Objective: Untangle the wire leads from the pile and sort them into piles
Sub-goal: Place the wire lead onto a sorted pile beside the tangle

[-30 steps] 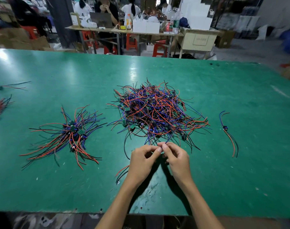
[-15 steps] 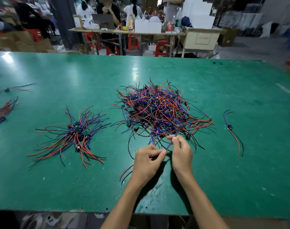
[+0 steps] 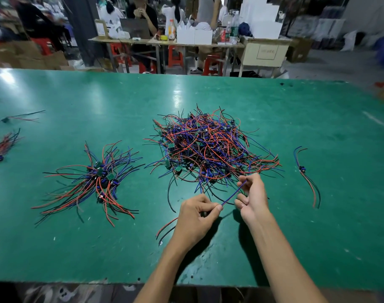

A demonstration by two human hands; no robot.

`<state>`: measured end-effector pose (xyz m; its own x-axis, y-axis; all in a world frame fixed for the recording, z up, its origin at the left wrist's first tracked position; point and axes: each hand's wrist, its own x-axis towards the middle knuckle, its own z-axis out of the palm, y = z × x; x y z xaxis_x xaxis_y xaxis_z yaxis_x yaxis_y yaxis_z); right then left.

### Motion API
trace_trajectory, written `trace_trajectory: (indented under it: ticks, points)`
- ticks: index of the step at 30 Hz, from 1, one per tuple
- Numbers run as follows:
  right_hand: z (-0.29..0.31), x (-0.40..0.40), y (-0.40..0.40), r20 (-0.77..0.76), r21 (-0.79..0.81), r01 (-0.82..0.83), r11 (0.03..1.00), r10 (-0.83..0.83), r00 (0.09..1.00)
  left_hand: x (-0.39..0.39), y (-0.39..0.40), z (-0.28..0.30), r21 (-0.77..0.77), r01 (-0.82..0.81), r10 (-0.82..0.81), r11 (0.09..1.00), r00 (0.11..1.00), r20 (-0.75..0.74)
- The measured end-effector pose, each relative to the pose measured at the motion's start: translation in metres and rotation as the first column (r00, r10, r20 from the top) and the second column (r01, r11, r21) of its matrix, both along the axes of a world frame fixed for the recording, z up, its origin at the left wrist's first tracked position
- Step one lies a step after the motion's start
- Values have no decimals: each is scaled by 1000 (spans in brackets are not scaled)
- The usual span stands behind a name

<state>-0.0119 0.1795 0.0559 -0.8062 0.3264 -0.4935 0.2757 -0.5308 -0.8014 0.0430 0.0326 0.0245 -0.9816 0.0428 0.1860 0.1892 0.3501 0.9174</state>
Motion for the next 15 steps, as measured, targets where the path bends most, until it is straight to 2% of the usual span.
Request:
trace_trajectory:
  ticks: [3,5,7,9,11,13,15]
  points:
    - [0,3,9,-140,64,-136,989,144,980,2,2,5,80,-40,35,996,998,61]
    - [-2,3,14,-206,160,-217,963,247,947,1,4,14,211,-78,49,974,989,140]
    - [-9,6,17,-223,313,-193,930,269,937,-1,6,28,382,-115,24,917,971,236]
    - [-21,14,15,-247,560,-84,825,262,933,-3,8,43,505,-156,-11,849,950,311]
    - [-34,24,10,-299,740,-37,672,377,876,-7,7,57,596,-196,-43,778,931,362]
    - [-39,33,3,-303,815,-74,575,532,790,-11,3,68,676,-245,-102,695,897,430]
    - [-36,35,-2,-299,860,-52,507,584,754,-15,-3,77,717,-323,-151,617,846,512]
